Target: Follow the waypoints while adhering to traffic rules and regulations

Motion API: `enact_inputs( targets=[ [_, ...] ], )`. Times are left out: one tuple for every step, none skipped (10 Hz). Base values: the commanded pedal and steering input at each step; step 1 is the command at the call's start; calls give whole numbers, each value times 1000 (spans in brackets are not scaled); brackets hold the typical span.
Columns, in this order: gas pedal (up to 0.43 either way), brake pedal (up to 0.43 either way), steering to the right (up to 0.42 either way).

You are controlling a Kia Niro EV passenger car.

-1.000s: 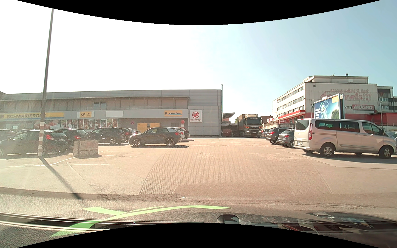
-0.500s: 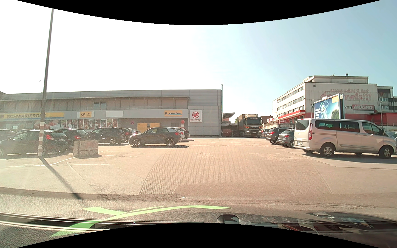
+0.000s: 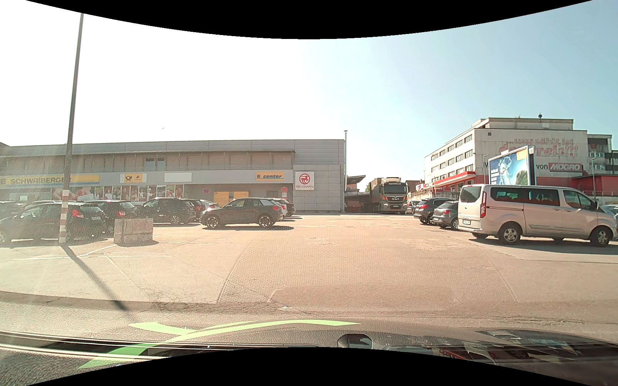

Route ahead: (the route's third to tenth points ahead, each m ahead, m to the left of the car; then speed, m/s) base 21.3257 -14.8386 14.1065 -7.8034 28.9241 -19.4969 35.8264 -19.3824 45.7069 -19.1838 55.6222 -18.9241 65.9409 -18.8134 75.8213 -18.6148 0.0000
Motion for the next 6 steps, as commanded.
enact_inputs(
  targets=[
    [0, 421, -55],
    [0, 421, -55],
    [0, 421, -56],
    [0, 421, -55],
    [0, 421, -55],
    [0, 421, -56]
  ],
)
